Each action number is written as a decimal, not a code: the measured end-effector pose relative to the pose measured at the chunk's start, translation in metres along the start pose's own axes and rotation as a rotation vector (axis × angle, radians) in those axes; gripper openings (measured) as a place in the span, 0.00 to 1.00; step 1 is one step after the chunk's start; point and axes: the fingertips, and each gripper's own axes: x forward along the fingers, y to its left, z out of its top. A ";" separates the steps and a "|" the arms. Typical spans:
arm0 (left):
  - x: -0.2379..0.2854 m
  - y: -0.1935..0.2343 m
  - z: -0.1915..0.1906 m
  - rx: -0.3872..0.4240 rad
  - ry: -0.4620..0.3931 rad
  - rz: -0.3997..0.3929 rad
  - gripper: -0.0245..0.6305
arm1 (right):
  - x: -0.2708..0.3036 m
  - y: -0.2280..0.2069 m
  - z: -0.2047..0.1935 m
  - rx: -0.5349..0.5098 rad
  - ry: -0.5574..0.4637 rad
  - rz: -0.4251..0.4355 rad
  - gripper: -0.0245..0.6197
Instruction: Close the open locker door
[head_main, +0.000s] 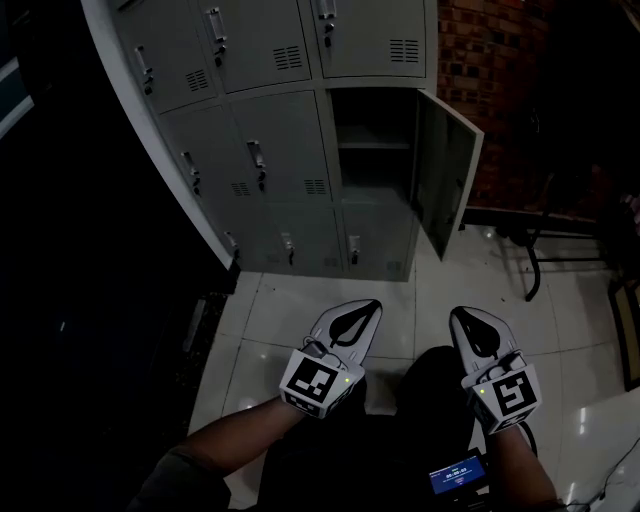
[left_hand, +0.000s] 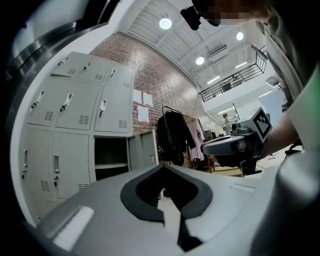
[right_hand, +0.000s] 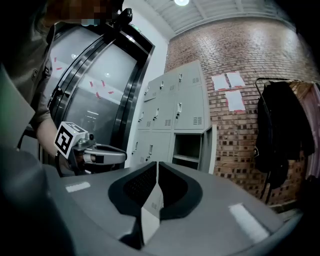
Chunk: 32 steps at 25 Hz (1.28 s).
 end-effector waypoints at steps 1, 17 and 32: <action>0.003 0.002 0.000 -0.002 0.002 -0.001 0.04 | 0.003 -0.003 0.002 -0.002 -0.001 -0.003 0.07; 0.068 0.060 -0.003 -0.042 -0.017 0.007 0.04 | 0.067 -0.092 0.002 -0.007 0.021 -0.078 0.09; 0.155 0.107 -0.026 -0.032 -0.022 -0.019 0.04 | 0.149 -0.185 -0.045 -0.038 0.105 -0.038 0.27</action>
